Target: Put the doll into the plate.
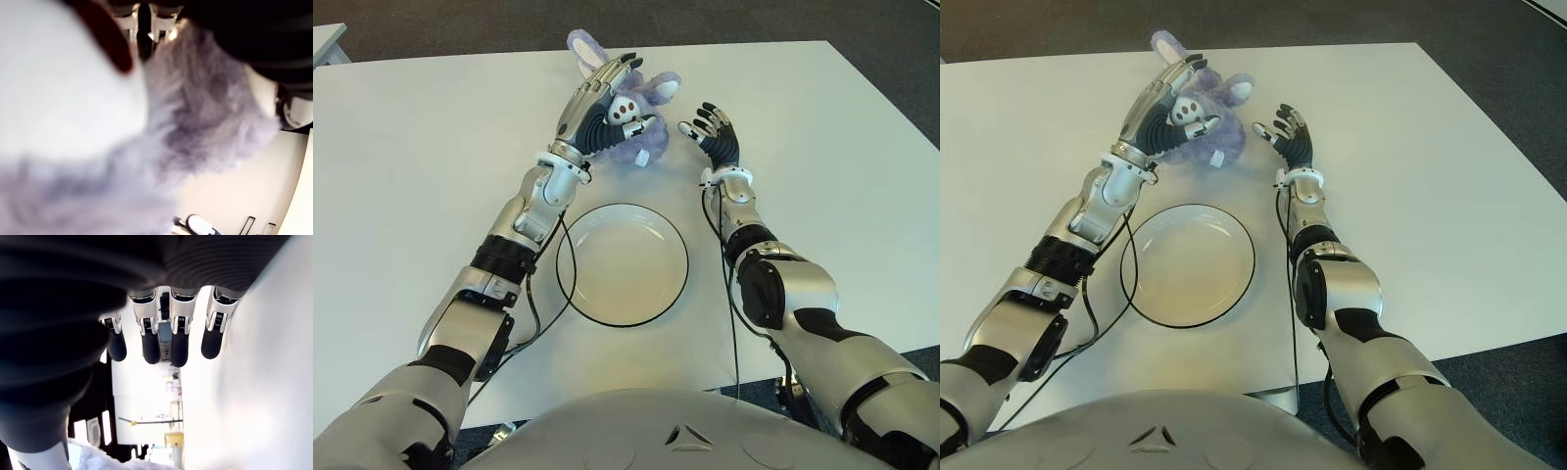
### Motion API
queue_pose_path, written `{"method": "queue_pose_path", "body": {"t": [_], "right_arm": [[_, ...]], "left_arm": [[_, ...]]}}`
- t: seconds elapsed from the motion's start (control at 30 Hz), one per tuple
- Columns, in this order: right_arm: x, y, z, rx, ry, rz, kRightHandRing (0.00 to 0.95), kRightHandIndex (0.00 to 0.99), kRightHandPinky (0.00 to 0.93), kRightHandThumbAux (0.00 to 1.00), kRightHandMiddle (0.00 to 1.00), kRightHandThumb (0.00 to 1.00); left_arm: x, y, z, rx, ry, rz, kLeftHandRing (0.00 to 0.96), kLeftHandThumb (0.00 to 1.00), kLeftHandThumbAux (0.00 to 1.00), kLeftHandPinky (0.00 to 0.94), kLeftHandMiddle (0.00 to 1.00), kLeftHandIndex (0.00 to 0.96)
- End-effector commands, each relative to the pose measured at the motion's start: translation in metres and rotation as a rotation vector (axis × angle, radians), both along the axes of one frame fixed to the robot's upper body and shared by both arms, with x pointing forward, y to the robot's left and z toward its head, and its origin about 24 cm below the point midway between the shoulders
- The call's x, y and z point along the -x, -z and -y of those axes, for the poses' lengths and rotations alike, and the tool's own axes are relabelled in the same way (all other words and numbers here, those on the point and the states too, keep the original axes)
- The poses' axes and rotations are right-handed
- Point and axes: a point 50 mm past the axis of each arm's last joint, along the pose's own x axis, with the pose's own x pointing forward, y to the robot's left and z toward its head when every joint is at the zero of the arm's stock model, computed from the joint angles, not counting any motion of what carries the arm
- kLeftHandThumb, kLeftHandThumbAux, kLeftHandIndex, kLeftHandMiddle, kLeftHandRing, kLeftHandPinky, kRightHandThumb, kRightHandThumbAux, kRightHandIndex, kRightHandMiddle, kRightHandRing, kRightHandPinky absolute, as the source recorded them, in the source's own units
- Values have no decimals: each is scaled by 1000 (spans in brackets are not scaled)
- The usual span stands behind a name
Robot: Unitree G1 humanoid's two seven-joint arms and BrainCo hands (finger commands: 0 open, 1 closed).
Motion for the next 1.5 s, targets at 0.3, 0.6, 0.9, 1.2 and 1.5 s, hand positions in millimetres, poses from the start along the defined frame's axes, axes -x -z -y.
{"method": "queue_pose_path", "body": {"t": [0.3,0.6,0.9,1.2,1.5], "right_arm": [[7,20,-1,-8,6,-90,145,132,155,746,153,29],[7,19,-2,-6,4,-91,135,124,144,732,141,21],[7,19,-2,-5,4,-91,135,122,148,732,141,18],[7,18,-1,-6,4,-87,145,126,163,743,151,19],[7,18,-1,-10,5,-86,156,148,172,745,165,25]], "left_arm": [[7,8,0,45,21,29,3,304,278,0,31,0],[8,9,2,61,25,47,0,345,248,0,19,0],[8,10,3,60,23,38,0,373,230,0,0,0],[6,11,3,47,7,21,0,405,208,0,0,0],[5,11,3,34,-2,18,0,417,202,3,0,0]]}}
